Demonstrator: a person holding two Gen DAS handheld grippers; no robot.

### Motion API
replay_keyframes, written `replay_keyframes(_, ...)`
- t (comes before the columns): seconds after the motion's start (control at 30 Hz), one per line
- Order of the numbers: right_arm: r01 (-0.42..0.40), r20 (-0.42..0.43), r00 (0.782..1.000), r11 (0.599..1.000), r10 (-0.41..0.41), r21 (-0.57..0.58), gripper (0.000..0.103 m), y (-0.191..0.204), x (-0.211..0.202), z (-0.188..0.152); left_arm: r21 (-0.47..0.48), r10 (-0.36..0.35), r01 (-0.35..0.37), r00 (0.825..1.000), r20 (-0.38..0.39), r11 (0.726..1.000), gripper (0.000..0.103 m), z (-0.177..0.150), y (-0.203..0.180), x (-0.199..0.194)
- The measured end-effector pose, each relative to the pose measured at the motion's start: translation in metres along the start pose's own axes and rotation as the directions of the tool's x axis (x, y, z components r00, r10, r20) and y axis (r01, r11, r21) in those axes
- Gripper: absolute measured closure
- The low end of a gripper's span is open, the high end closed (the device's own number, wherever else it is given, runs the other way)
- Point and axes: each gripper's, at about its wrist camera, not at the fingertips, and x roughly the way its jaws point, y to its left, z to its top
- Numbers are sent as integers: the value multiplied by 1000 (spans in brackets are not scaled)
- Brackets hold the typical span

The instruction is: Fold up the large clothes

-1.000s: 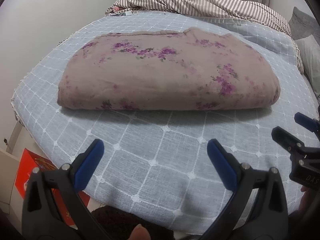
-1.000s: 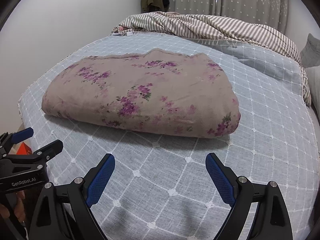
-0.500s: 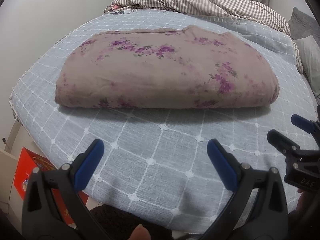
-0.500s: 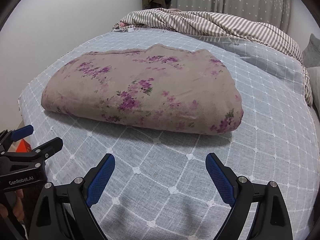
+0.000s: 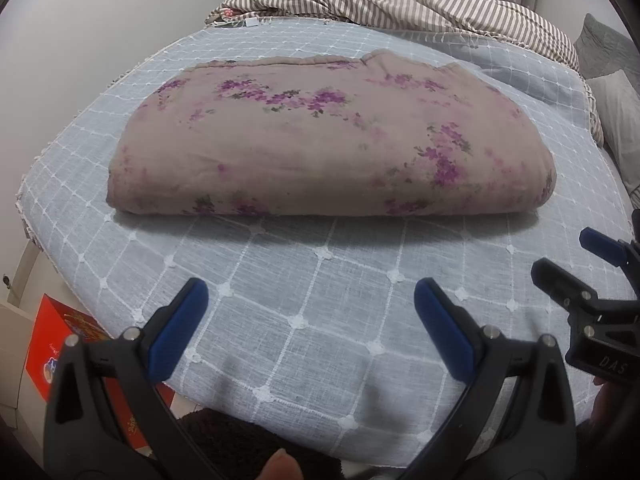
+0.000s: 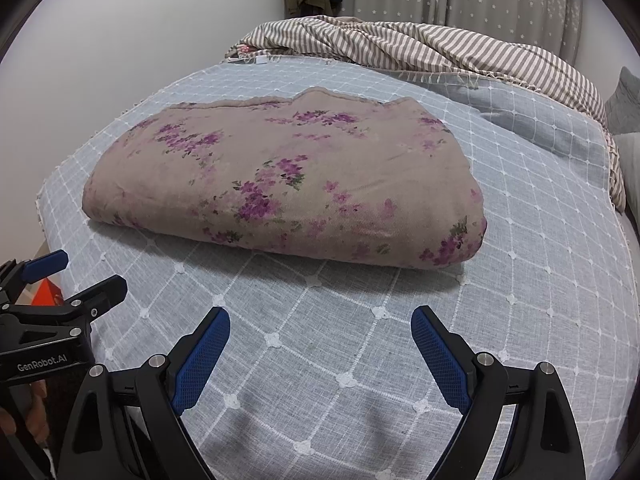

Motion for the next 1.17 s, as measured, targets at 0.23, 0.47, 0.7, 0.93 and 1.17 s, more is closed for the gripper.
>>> replay_keyframes(0.23, 1, 0, 1000, 1000, -1, 1, 10, 0, 0, 0, 3, -2, 2, 1000, 2, 1000, 1, 0, -1, -1)
replay_keyframes(0.47, 0, -1, 1000, 1000, 0, -1, 10, 1, 1, 0, 1, -1, 1, 1000, 1, 1000, 1, 0, -1, -1)
replay_keyframes(0.7, 0, -3, 1000, 1000, 0, -3, 10, 2, 1, -1, 4, 2, -2, 1000, 1, 1000, 1, 0, 0, 0)
replay_keyframes(0.93, 0, -4, 1000, 1000, 0, -2, 10, 2, 1, -1, 4, 8, -8, 1000, -1, 1000, 1, 2, 2, 1)
replay_keyframes(1.17, -7, -5, 1000, 1000, 7, 0, 10, 1, 1, -2, 9, 13, -13, 1000, -1, 1000, 1, 1, -5, 4)
